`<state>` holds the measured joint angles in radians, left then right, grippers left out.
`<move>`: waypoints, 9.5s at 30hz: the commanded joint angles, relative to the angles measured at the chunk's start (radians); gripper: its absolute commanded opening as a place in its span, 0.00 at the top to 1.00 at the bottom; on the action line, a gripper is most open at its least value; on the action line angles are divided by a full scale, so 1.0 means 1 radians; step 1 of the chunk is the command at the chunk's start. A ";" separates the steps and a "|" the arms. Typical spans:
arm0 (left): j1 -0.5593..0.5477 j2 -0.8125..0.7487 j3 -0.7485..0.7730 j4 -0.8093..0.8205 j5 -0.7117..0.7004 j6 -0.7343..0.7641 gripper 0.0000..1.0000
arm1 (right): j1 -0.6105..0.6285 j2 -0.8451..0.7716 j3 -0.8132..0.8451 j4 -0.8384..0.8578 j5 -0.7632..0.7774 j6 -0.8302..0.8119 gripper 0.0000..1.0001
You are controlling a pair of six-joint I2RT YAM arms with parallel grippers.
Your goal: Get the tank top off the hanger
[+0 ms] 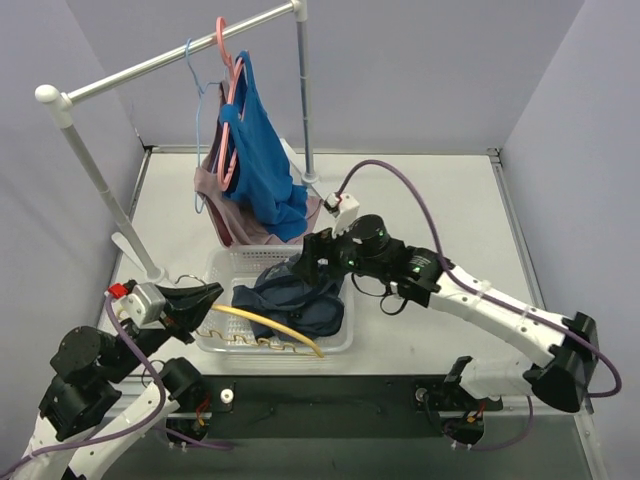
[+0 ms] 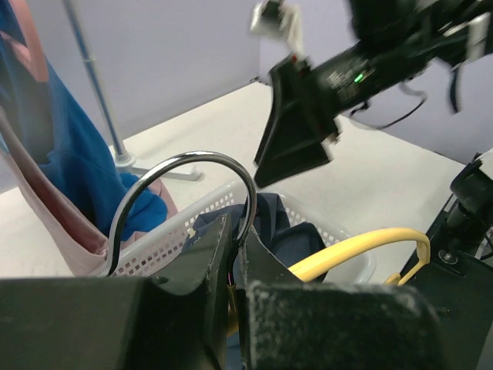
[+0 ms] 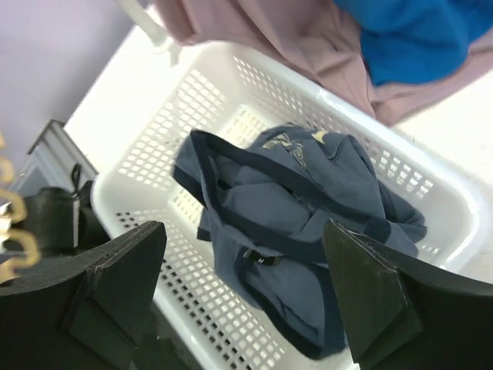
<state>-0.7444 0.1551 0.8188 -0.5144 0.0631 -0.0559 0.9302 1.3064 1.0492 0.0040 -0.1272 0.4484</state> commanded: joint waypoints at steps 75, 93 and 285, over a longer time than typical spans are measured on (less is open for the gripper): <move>0.005 0.143 -0.129 0.208 -0.256 -0.025 0.03 | 0.058 -0.317 0.386 -0.679 0.506 -0.441 1.00; 0.031 0.086 -0.148 0.195 -0.230 -0.013 0.03 | -0.065 0.013 0.650 -0.204 0.452 -0.721 1.00; 0.212 0.051 -0.190 0.251 -0.063 -0.047 0.03 | 0.062 0.171 0.548 0.815 0.515 -0.803 1.00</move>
<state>-0.5404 0.1989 0.6289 -0.3145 -0.0124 -0.0967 1.0008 1.5459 1.5509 0.6514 0.4095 -0.3134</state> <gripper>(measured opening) 0.974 0.102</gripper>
